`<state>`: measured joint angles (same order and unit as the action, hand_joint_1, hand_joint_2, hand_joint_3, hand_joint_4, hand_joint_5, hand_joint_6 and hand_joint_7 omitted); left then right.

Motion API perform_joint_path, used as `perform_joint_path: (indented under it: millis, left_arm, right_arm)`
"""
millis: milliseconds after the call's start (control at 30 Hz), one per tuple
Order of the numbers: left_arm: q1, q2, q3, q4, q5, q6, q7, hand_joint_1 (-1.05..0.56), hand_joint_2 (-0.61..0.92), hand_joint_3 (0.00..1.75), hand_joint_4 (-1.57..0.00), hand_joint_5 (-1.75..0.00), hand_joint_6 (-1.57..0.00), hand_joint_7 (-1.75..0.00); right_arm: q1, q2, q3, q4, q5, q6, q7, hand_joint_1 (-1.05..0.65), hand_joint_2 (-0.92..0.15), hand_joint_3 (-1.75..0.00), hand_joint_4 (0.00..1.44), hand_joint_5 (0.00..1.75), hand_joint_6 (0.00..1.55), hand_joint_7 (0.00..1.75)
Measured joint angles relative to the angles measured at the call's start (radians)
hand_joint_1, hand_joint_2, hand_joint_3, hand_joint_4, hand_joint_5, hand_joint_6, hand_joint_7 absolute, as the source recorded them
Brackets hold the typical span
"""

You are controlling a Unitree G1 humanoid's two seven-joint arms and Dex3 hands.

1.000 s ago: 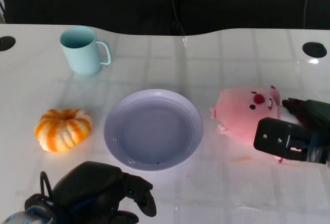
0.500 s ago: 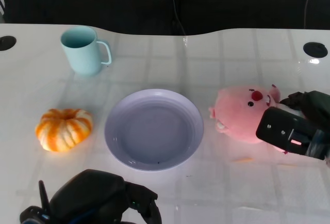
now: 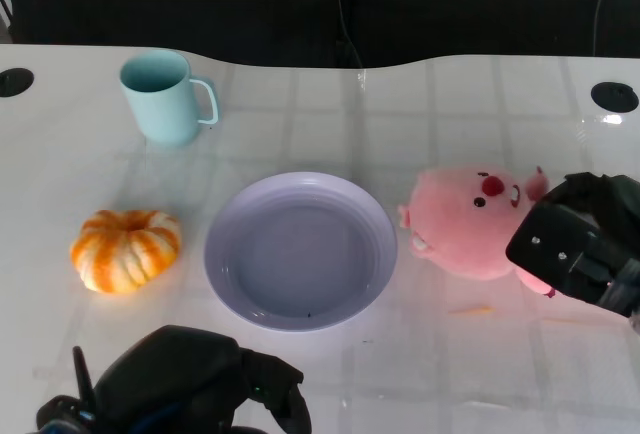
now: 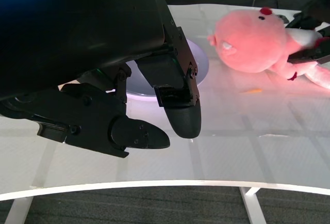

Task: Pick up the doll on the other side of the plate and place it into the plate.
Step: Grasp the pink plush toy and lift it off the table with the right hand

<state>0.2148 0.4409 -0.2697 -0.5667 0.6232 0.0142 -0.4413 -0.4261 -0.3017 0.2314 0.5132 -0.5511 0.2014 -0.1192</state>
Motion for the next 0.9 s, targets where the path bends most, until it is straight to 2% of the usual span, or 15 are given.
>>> perform_joint_path:
  millis: [100,200,367,533,567,633,767,900]
  left_arm:
    - [-0.008,-0.003,-0.003,0.0,0.003,0.004,0.0,-0.24,0.92,0.23,-0.75,-1.34,-0.9,-0.61]
    - [-0.011,-0.005,-0.004,0.001,0.003,0.004,0.0,-0.24,0.92,0.22,-0.74,-1.38,-0.89,-0.62]
    - [-0.016,-0.005,-0.005,0.004,0.003,0.002,0.0,-0.24,0.92,0.21,-0.74,-1.36,-0.88,-0.63]
    - [-0.013,-0.003,-0.005,0.012,0.004,-0.015,0.001,-0.23,0.92,0.19,-0.75,-1.35,-0.89,-0.63]
    - [-0.013,-0.003,-0.005,0.017,0.004,-0.022,0.004,-0.23,0.92,0.17,-0.76,-1.32,-0.89,-0.61]
    - [-0.013,-0.003,-0.005,0.028,0.006,-0.033,0.011,-0.23,0.92,0.16,-0.76,-1.3,-0.89,-0.6]
    - [-0.014,-0.004,-0.008,0.044,0.011,-0.038,0.014,-0.23,0.92,0.19,-0.77,-1.27,-0.89,-0.58]
    - [-0.021,-0.011,-0.014,0.059,0.015,-0.042,0.015,-0.23,0.92,0.19,-0.78,-1.27,-0.9,-0.57]
  right_arm:
    - [0.01,0.001,-0.021,-0.022,0.017,-0.012,-0.02,-0.2,-0.46,-1.18,0.85,1.75,0.68,1.72]
    - [0.019,0.004,-0.058,-0.045,0.059,-0.055,-0.043,-0.16,-0.38,-1.33,0.9,1.75,0.75,1.74]
    - [0.033,0.026,-0.105,-0.084,0.112,-0.105,-0.088,-0.13,-0.32,-1.43,0.93,1.75,0.79,1.75]
    - [0.053,0.067,-0.139,-0.142,0.163,-0.119,-0.098,-0.09,-0.32,-1.43,0.94,1.75,0.8,1.75]
    - [0.054,0.071,-0.141,-0.156,0.171,-0.118,-0.098,-0.09,-0.37,-1.32,0.94,1.75,0.79,1.75]
    - [0.054,0.074,-0.142,-0.187,0.178,-0.118,-0.089,-0.09,-0.42,-1.21,0.93,1.75,0.77,1.75]
    - [0.052,0.083,-0.134,-0.233,0.197,-0.148,-0.046,-0.1,-0.31,-1.38,0.94,1.75,0.79,1.75]
    - [0.037,0.12,-0.103,-0.278,0.204,-0.146,0.006,-0.1,-0.3,-1.39,0.93,1.75,0.77,1.75]
